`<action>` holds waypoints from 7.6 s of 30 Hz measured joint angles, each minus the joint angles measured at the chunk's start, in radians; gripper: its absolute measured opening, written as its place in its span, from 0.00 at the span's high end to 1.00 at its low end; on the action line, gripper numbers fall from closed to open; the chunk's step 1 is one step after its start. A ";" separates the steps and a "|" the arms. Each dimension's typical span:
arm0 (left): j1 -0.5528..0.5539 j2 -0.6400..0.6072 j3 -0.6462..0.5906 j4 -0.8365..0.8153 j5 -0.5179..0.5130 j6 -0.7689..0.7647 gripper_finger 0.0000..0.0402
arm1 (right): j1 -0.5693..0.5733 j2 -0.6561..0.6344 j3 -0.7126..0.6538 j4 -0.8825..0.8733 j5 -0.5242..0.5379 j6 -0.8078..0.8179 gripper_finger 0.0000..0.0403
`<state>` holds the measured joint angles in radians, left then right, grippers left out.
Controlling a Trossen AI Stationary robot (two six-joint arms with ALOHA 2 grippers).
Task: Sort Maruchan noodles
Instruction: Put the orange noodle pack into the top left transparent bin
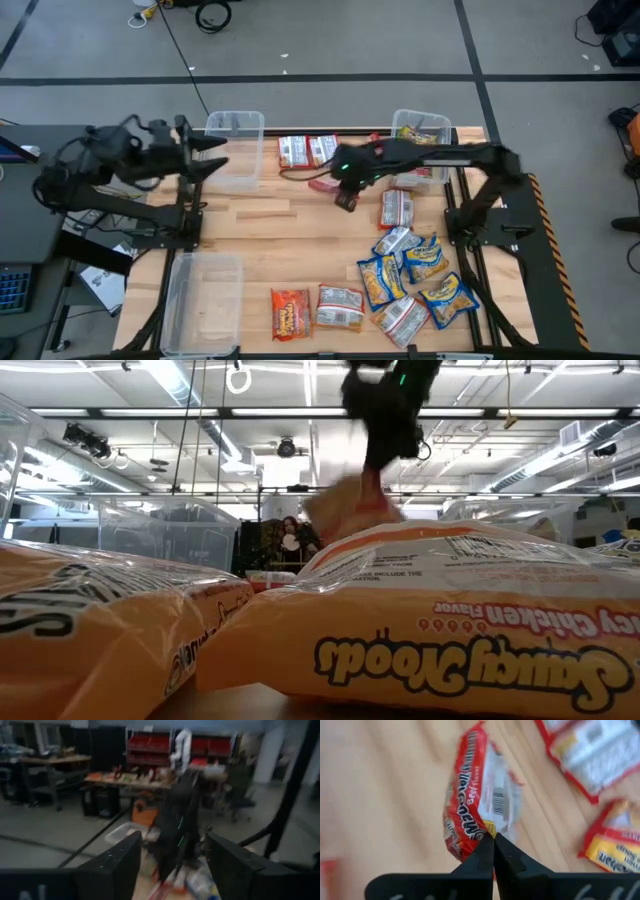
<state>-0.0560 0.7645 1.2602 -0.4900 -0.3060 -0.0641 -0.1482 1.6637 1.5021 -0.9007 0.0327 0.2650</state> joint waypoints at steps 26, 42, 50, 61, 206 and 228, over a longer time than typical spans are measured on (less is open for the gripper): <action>0.000 0.368 -0.178 0.598 0.154 -0.126 0.28 | 0.057 -0.489 0.001 0.520 -0.271 -0.062 1.00; 0.096 0.715 -0.391 1.716 0.382 -0.442 0.28 | 0.070 -0.373 0.001 0.943 -0.420 -0.004 1.00; 0.155 0.805 -0.378 2.065 0.507 -0.534 0.28 | 0.077 -0.322 0.001 0.992 -0.419 0.017 1.00; 0.182 0.806 -0.291 1.973 0.527 -0.504 0.28 | 0.075 -0.287 0.003 1.024 -0.386 0.017 1.00; 0.809 0.934 -0.041 -0.798 -0.045 0.598 0.65 | 0.122 -0.458 0.001 0.264 0.048 -0.134 0.50; 0.845 0.970 0.091 -0.711 -0.137 0.490 0.65 | 0.142 -0.458 0.001 0.221 0.047 -0.111 0.50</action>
<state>0.7891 1.7346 1.3514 -1.2009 -0.4427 0.4255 -0.0061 1.2060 1.5036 -0.6798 0.0799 0.1539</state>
